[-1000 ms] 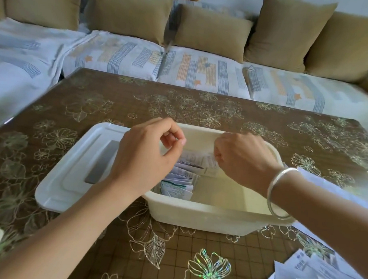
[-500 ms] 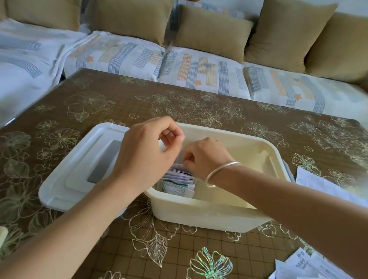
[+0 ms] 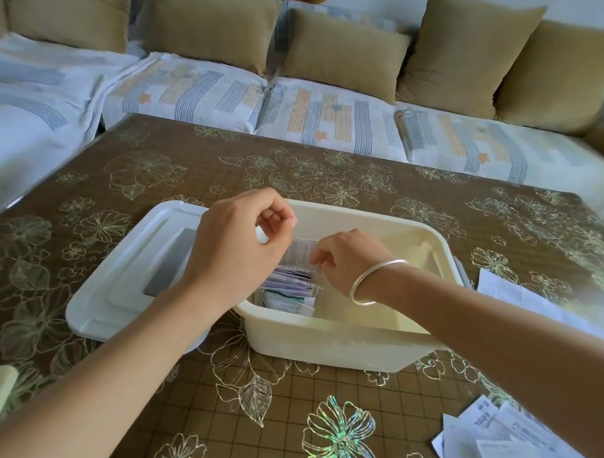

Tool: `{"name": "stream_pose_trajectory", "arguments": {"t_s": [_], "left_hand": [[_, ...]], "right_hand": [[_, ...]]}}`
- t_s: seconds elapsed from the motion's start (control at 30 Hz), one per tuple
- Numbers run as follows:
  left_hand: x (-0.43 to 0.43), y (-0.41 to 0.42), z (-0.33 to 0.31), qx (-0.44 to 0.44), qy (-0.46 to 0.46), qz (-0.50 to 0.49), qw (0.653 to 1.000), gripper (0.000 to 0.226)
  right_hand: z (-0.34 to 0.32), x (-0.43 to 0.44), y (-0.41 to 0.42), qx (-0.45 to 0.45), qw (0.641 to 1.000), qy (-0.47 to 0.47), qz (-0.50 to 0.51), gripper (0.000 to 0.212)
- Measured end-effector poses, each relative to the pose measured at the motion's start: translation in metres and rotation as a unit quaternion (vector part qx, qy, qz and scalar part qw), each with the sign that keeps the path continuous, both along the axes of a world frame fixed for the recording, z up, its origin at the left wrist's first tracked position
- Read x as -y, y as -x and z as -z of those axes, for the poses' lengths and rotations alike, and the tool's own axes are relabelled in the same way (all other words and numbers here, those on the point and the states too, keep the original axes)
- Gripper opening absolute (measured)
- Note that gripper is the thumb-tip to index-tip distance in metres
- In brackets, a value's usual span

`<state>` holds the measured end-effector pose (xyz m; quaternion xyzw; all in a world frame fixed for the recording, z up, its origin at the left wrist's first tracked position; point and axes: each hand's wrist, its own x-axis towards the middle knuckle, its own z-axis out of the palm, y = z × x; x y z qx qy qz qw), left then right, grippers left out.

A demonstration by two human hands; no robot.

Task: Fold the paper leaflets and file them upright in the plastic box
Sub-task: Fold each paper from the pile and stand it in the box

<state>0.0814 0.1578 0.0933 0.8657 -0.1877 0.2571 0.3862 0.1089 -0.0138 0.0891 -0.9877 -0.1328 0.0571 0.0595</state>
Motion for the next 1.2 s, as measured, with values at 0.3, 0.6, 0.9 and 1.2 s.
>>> {"name": "stream_pose_trajectory", "arguments": {"t_s": [0.3, 0.6, 0.9, 1.2], "left_hand": [[0.019, 0.030, -0.037, 0.020, 0.020, 0.049, 0.998, 0.007], [0.108, 0.081, -0.008, -0.018, -0.001, 0.149, 0.989, 0.005], [0.138, 0.104, 0.000, -0.006, -0.005, 0.140, 0.990, 0.004], [0.137, 0.110, -0.006, 0.016, -0.015, 0.126, 0.992, 0.009]], "right_hand": [[-0.054, 0.092, 0.081, 0.195, 0.920, -0.326, 0.094, 0.014], [0.060, 0.248, 0.132, -0.005, 0.957, -0.005, 0.289, 0.060], [0.070, 0.247, 0.123, 0.064, 0.965, 0.081, 0.241, 0.035], [0.072, 0.260, 0.111, 0.102, 0.939, 0.023, 0.328, 0.031]]}}
